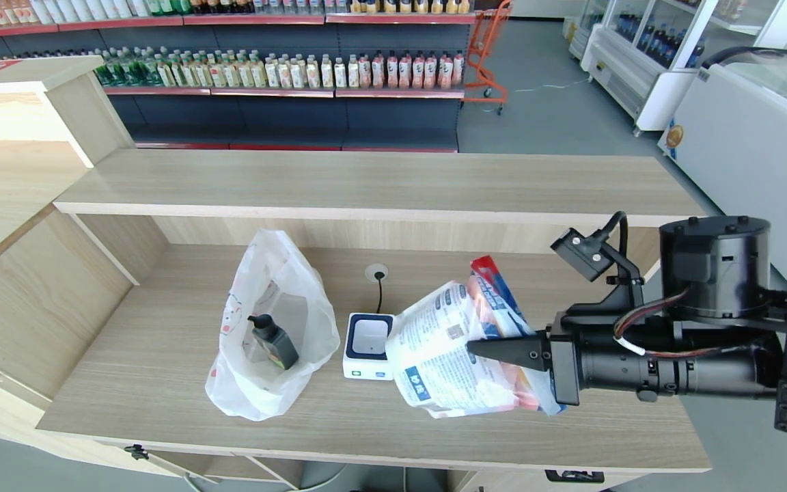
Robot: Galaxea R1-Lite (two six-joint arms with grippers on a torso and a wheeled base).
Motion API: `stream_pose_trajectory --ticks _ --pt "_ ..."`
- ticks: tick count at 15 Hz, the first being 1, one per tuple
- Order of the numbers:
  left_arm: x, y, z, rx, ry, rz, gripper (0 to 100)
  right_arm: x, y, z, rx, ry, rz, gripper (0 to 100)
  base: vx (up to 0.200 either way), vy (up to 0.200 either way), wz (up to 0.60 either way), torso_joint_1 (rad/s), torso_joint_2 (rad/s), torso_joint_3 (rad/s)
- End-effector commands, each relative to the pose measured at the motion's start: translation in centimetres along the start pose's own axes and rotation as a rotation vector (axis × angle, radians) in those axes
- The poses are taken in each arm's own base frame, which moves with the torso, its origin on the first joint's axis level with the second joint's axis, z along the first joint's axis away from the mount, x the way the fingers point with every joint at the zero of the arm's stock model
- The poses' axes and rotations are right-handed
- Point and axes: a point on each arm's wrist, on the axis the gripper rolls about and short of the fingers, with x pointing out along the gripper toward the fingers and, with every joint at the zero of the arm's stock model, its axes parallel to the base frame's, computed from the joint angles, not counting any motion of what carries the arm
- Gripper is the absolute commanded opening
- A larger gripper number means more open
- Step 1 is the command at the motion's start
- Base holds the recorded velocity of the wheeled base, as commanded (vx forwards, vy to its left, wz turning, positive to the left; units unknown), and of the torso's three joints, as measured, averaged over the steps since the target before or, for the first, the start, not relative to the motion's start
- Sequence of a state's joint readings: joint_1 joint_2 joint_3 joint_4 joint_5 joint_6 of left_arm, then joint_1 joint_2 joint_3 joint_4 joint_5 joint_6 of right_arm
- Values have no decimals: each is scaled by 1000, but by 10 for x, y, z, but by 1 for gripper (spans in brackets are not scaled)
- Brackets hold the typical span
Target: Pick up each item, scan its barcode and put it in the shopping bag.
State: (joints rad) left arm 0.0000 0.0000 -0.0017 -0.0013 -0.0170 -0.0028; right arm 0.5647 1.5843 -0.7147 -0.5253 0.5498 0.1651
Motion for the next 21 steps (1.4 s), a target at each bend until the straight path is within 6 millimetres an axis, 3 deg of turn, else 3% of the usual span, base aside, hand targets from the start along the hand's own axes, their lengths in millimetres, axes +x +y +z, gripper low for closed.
stream_pose_trajectory --ticks 1,7,10,13,17,21 --pt "0 0 0 0 0 0 100 6 -58 -22 -103 70 -105 0 0 0 0 0 0 0" --pt "0 0 0 0 0 0 100 48 -100 -48 -298 44 -2 0 0 0 0 0 0 0" --pt "0 0 0 0 0 0 100 45 -118 -50 -269 28 -44 0 0 0 0 0 0 0" --pt "0 0 0 0 0 0 100 49 -137 -36 -130 -17 -77 0 0 0 0 0 0 0" --pt "0 0 0 0 0 0 100 90 -144 -11 -122 -9 -25 0 0 0 0 0 0 0" --pt "0 0 0 0 0 0 100 125 -144 -25 -203 34 28 0 0 0 0 0 0 0"
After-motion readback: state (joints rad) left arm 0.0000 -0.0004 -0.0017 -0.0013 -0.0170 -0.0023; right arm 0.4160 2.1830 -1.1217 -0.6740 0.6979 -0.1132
